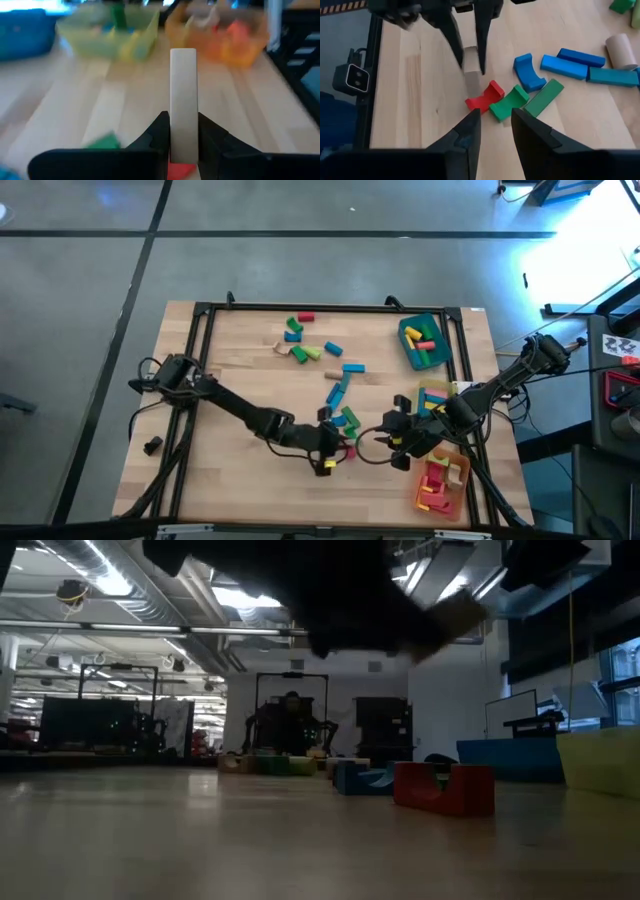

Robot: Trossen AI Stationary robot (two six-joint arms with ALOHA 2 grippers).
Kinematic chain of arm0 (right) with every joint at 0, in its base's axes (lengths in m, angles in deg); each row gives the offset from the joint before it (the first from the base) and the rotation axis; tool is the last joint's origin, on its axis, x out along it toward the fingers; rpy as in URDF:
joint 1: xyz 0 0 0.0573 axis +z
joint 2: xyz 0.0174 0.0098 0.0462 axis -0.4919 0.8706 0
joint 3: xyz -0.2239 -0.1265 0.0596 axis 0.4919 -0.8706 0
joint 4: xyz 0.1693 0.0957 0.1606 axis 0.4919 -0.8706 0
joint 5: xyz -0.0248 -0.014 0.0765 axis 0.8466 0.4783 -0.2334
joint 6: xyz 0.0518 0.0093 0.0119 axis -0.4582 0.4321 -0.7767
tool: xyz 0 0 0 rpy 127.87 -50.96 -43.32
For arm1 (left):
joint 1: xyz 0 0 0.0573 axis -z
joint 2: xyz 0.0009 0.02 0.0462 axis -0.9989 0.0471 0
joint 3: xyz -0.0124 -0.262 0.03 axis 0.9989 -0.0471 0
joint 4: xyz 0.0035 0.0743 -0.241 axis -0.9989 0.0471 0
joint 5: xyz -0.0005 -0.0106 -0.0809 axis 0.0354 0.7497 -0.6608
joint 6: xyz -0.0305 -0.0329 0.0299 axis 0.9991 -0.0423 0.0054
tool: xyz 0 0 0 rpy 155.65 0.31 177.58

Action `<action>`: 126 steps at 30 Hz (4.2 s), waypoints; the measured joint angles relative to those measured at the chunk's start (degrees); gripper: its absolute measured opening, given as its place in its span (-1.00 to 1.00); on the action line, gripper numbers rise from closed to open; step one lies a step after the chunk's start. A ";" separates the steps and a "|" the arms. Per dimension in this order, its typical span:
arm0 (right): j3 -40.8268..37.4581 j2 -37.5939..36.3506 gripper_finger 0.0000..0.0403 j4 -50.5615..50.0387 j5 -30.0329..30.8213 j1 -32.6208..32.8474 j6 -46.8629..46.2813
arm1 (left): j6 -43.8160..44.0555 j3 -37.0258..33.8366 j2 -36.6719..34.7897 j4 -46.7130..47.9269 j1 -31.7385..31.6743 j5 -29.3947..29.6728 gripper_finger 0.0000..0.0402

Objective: Sort blocks by size
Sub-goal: Put the brown rectangular block into the yellow bin, then put the brown arch block into the orange bin

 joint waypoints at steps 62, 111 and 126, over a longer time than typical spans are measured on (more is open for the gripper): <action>0.02 -6.59 -0.68 -33.30 13.13 -7.94 -6.82 | -6.54 0.13 -4.81 4.68 -10.42 -0.10 -0.10; -12.35 -7.17 -0.31 -38.29 -2.43 -9.38 -25.74 | -55.56 -0.45 -10.05 59.02 -49.94 -8.94 -0.12; -12.35 -7.17 -0.30 -37.05 -2.01 -9.38 -25.70 | -60.22 -6.83 -9.08 48.00 -51.59 -10.49 -0.12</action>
